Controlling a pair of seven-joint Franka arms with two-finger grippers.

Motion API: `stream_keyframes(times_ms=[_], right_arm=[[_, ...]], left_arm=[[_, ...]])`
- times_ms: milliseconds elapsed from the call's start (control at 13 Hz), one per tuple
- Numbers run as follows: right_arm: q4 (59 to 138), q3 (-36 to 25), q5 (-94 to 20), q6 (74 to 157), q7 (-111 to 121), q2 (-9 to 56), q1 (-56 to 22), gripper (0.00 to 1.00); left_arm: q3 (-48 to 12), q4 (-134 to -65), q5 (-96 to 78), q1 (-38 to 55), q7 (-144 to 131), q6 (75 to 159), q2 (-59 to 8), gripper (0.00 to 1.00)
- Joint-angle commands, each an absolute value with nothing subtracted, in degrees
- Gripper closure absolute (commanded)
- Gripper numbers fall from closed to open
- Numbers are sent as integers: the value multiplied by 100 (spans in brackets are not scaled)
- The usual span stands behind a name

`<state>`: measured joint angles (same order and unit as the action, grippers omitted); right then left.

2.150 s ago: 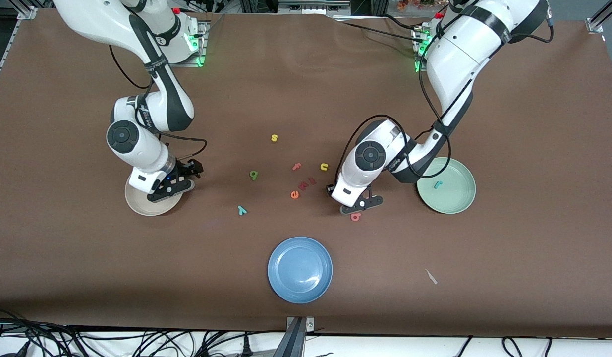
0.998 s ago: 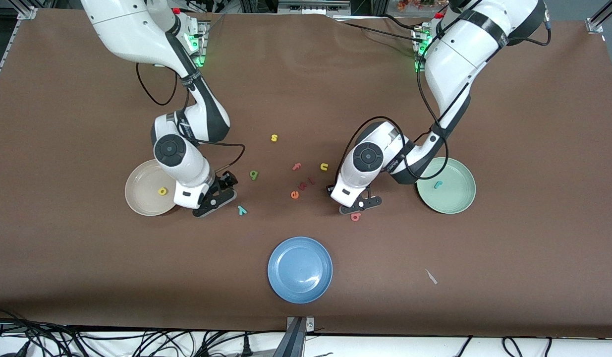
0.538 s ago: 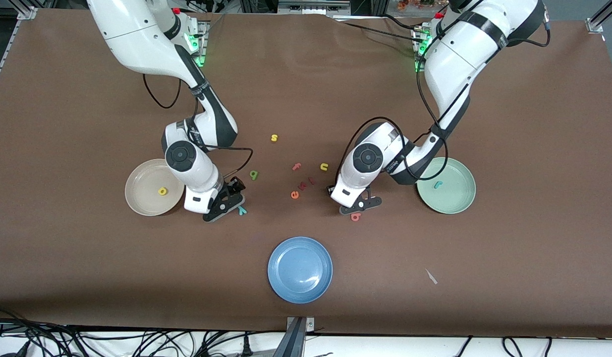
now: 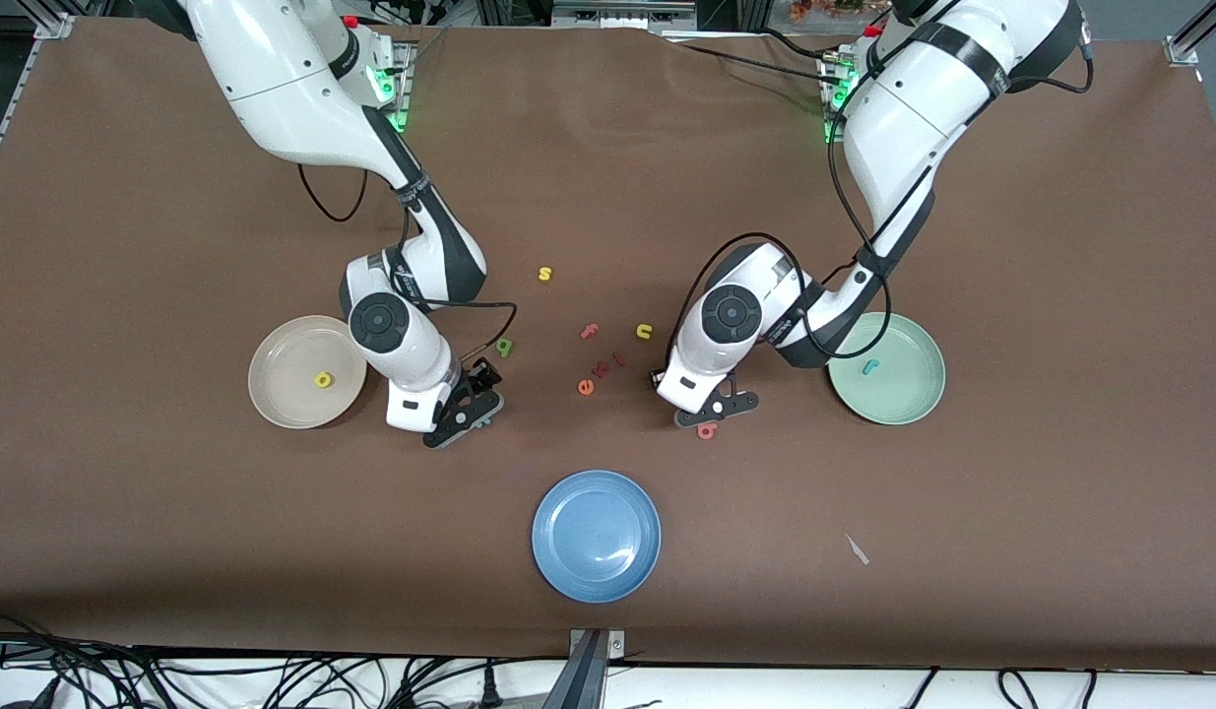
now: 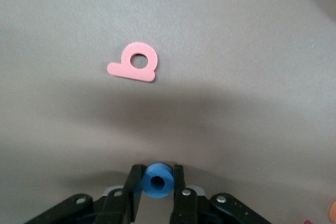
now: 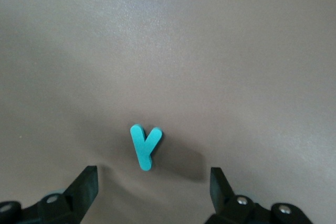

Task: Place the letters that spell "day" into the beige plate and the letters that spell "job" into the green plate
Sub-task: 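Carry the o over the green plate while the right gripper grasps the y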

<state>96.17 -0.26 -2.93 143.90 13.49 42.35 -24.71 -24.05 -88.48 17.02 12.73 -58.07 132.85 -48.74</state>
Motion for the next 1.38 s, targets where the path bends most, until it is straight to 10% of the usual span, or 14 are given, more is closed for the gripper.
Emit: stream_keyframes(times_ms=[0, 1306], right_arm=[[9396, 53, -360, 14344, 1468, 4368, -2443, 11], [9220, 176, -369, 14160, 1441, 4447, -2452, 45]], left_arm=[[-2391, -8789, 1881, 1222, -5819, 13158, -4694, 94], [-2470, -9982, 1775, -33, -3492, 11619, -3095, 94]])
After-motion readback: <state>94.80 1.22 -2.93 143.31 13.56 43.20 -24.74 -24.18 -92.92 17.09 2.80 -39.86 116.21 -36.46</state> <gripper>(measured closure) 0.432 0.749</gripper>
